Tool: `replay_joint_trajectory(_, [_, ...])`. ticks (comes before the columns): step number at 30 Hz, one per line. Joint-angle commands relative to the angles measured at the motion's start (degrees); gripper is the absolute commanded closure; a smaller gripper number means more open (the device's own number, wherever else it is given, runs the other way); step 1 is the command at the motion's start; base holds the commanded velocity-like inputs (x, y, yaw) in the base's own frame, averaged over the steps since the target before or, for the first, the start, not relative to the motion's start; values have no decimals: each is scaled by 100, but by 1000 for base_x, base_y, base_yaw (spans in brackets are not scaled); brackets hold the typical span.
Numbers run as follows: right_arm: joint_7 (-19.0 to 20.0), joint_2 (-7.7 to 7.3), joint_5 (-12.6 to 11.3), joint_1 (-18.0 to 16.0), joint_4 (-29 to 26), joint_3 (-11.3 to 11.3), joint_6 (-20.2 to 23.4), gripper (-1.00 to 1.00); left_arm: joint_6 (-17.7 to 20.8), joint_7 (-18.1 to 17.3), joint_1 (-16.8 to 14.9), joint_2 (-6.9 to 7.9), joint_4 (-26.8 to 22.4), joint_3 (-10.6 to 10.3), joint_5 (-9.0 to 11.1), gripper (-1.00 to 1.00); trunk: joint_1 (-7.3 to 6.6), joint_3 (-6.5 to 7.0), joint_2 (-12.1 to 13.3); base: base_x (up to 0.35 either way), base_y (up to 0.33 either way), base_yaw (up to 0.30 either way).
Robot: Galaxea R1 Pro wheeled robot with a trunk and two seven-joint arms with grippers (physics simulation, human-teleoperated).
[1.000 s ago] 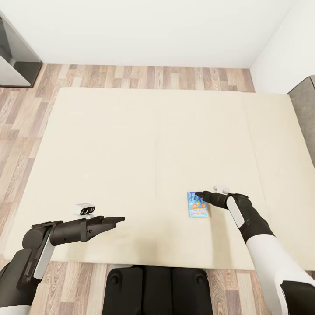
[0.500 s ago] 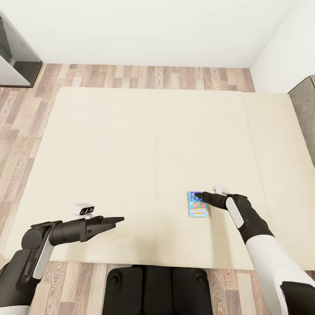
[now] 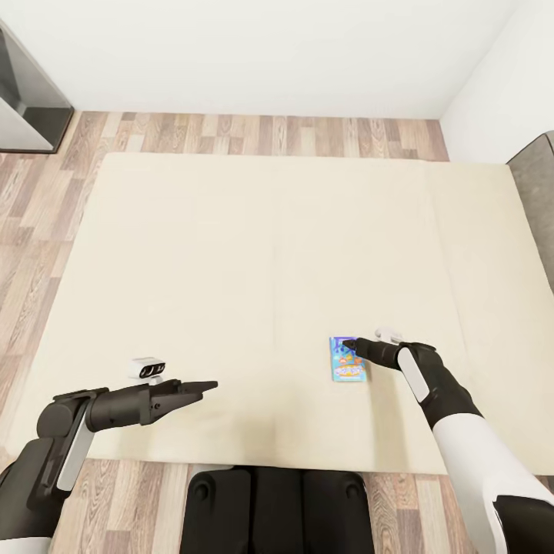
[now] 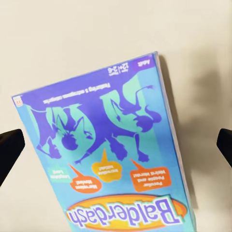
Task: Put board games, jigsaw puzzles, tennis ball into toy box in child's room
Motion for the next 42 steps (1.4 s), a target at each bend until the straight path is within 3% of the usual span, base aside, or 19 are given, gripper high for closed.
replay_joint_trajectory(1, [30,1,18,-2,-6,-17,30,-100,61,-21,-2,2,-2,-1,-3,-100,3,-11,-9,0,0,0])
replay_joint_trajectory(33, [39,24,30,36,-7,35,11,-100,61,-21,-2,-7,1,0,-3,-100,3,-300,-9,0,0,0])
replay_joint_trajectory(42, [11,58,30,42,-10,29,-29,-100,61,-21,-1,-7,-3,0,-3,-100,3,-315,-9,0,0,0])
